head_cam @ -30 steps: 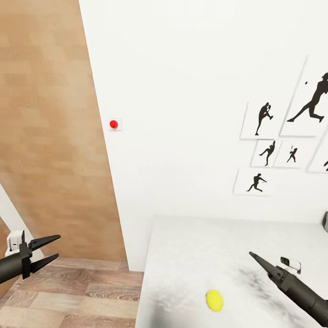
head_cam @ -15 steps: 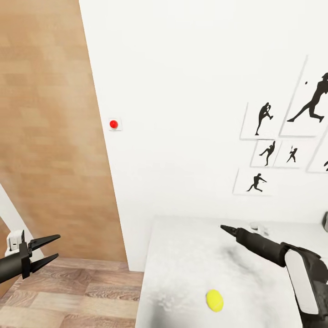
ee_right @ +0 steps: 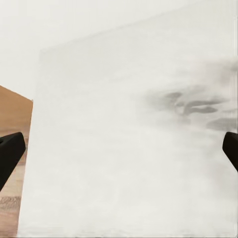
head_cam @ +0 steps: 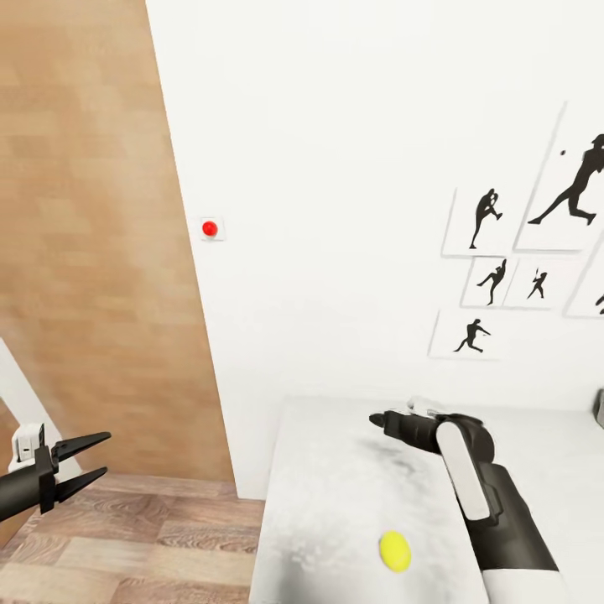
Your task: Put all the toys in the child's room - the three board games (two on the bed and one on the table), the two jigsaw puzzles on the table, and the tennis ball on the table - inside the toy box on the table in the child's room.
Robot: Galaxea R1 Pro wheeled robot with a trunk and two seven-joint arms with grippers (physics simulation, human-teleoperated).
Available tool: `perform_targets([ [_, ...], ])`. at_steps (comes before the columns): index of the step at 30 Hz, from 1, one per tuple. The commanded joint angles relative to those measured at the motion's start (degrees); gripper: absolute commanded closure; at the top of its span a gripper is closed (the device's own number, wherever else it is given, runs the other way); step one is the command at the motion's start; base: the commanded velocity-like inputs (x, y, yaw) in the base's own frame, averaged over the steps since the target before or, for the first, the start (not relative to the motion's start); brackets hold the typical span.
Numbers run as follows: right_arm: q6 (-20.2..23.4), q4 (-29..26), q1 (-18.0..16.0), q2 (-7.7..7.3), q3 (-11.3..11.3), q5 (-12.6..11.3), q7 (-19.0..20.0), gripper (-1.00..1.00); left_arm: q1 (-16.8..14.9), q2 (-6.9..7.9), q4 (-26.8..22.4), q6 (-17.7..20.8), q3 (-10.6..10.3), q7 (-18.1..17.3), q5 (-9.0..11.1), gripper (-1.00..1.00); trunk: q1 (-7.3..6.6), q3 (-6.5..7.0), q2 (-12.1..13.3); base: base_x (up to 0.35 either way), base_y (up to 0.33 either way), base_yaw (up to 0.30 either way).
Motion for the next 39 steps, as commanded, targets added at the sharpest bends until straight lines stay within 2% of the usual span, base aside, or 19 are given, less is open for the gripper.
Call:
perform_targets([
  [1,0.2,1.14,-0.48,0.08,0.29,-0.53,-0.69,-1.0,-0.05,0.03,0.02,0.19,0.04,-0.59,-0.61,-1.0,0.02,-0.14,-0.14,-0.14,0.0,0.0],
  [5,0.2,7.69,-2.82,0.24,1.36,-0.34,-1.17,-1.0,-0.11,0.1,0.02,0.19,0.08,-0.59,-0.62,-1.0,0.02,-0.14,-0.14,-0.21,0.026,0.0],
  [9,0.2,11.92,-4.44,0.28,1.7,-0.19,-1.53,-1.0,-0.12,0.07,0.02,0.19,0.11,-0.59,-0.62,-1.0,0.02,-0.14,-0.14,-0.107,0.025,0.0],
  [14,0.2,17.57,-6.4,0.29,1.91,-0.12,-4.29,-1.0,-0.12,0.06,0.02,0.19,0.12,-0.59,-0.62,-1.0,0.02,-0.14,-0.14,-0.022,0.005,0.0],
  [23,0.2,22.27,-8.04,0.24,1.94,-0.12,-5.73,-1.0,-0.12,0.03,0.02,0.19,0.13,-0.59,-0.62,-1.0,0.02,-0.14,-0.14,-0.002,0.001,0.0],
  [30,0.2,30.49,-10.8,0.29,1.94,0.03,-5.81,-1.0,-0.13,0.05,0.02,0.19,0.13,-0.59,-0.62,-1.0,0.02,-0.14,-0.14,0.0,0.0,0.0],
  [39,0.2,34.54,-11.11,0.0,1.87,0.06,-5.91,-1.0,-0.14,0.05,0.02,0.19,0.13,-0.59,-0.62,-1.0,0.02,-0.14,-0.14,0.0,0.0,0.0],
])
